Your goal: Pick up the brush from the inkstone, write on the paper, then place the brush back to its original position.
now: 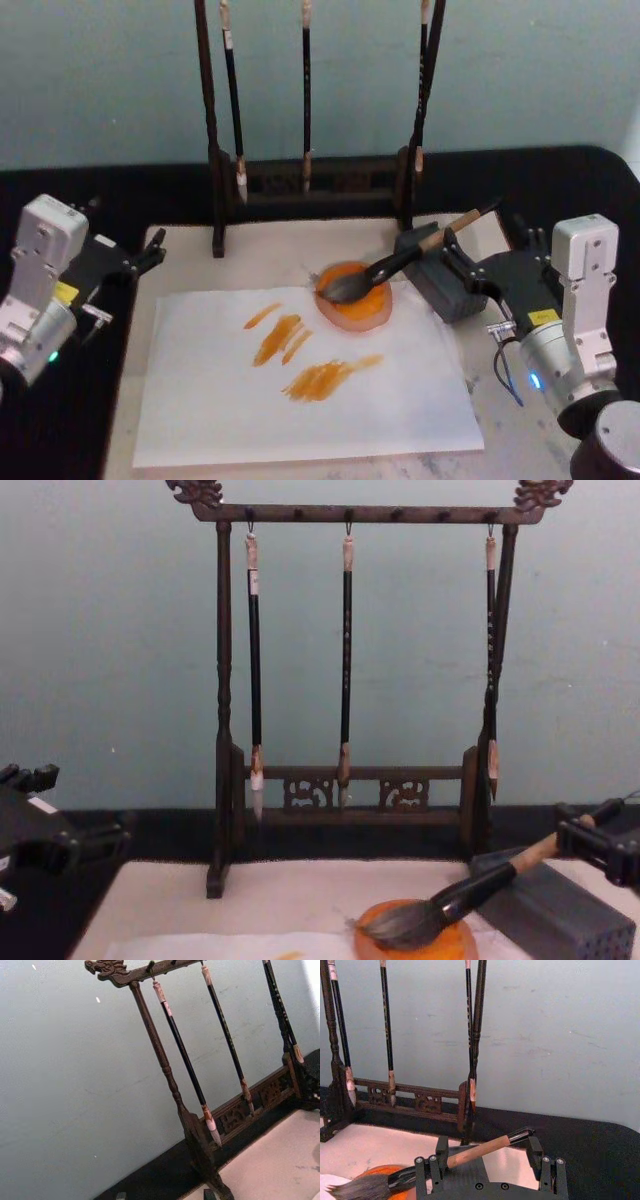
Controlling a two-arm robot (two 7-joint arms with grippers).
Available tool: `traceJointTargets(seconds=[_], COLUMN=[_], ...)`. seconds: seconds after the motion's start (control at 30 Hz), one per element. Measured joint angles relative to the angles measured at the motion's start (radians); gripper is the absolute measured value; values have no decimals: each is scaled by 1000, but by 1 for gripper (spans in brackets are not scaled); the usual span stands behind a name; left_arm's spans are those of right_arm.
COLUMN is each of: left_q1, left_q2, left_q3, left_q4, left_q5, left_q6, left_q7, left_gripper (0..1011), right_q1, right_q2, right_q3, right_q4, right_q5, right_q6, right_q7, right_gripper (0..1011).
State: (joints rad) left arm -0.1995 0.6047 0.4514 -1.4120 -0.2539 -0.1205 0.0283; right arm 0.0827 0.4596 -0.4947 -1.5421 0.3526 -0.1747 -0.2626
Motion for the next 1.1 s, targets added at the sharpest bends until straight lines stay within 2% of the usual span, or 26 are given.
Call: traceJointTargets(seconds=[0.2,1.1], left_q1=[0,0], left_q2=[0,0], left_q3=[0,0], left_q4=[0,0], left_q5=[0,0], left_q6=[0,0], left_q7=[0,0], left_gripper=[1001,1001], right_q1=[-2,-2], right_q2=[-12,-9], right_q3=[8,5], right_q4=[13,9], right_q5=[-11,-9], right_q6=[-5,-6], right_q7=[9,7], right_gripper=[1000,1000])
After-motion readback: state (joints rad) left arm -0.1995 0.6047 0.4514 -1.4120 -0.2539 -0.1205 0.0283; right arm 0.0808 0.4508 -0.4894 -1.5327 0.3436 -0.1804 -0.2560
